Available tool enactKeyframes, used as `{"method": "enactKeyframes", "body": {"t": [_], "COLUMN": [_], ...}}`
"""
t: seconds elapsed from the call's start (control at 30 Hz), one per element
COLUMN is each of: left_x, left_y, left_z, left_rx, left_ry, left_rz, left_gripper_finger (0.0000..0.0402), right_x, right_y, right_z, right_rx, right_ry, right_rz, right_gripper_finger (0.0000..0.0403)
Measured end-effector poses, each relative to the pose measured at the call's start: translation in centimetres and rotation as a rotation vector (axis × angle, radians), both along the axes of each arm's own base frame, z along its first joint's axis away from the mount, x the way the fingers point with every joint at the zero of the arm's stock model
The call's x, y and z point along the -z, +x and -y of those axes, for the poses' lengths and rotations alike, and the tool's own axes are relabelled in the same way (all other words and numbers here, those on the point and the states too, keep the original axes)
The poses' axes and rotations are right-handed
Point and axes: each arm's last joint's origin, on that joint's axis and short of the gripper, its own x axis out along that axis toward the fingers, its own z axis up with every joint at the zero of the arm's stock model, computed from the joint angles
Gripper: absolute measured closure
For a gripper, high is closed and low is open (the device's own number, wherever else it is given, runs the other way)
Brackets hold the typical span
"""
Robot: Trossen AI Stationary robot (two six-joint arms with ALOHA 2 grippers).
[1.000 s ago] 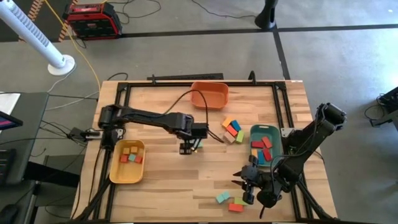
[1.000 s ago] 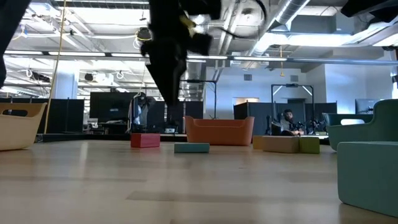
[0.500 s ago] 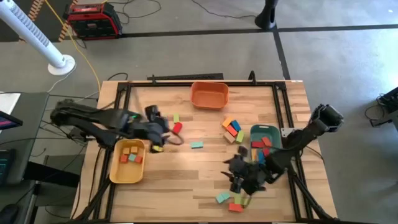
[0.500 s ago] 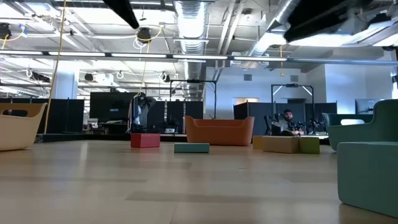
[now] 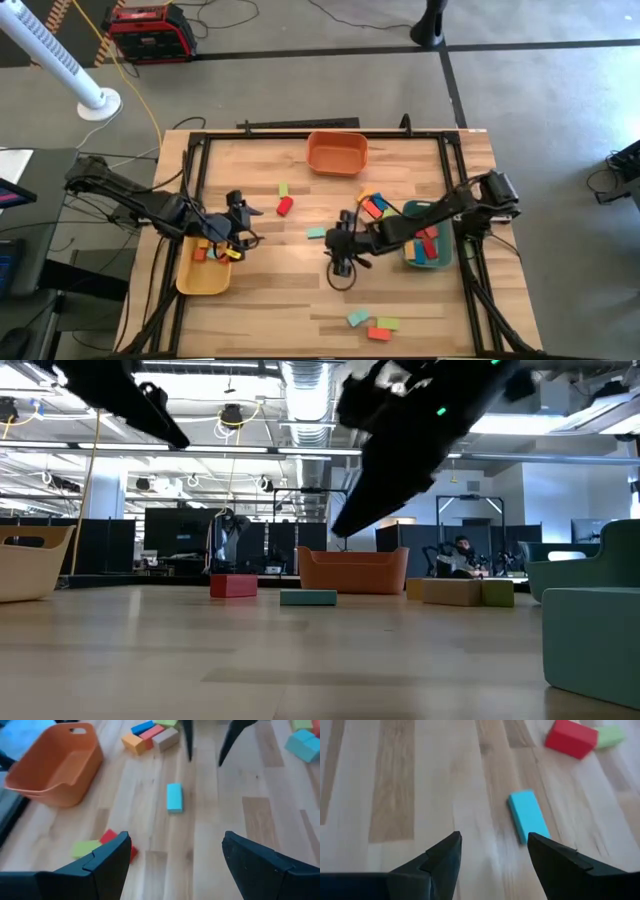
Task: Sort blocks by size
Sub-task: Put the medium light blue block into the green bin
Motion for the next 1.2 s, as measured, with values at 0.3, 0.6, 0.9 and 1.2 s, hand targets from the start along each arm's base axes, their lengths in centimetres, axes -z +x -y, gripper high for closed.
{"method": "enactKeyframes", "body": {"t": [0.3,0.6,0.9,1.2], "left_x": [2.1,3.2,3.0,2.9], "left_y": [0.9,0.9,1.0,1.1], "left_z": [0.5,0.6,0.6,0.6], "left_rx": [0.062,0.064,0.079,0.083], "left_ry": [-0.051,-0.065,-0.050,-0.046], "left_rz": [0.079,0.110,0.126,0.137], "left_gripper_finger": [0.0104,0.0104,0.0104,0.0104], "right_x": [2.1,2.4,6.1,6.7], "right_y": [1.9,2.5,3.5,3.2], "right_z": [3.5,6.3,7.6,7.2], "right_rx": [-0.031,-0.072,-0.121,-0.083], "right_ry": [-0.008,0.047,0.107,0.113], "right_rz": [0.001,0.003,-0.025,-0.082], "right_gripper_finger": [0.0136,0.0136,0.0137,0.0156]}}
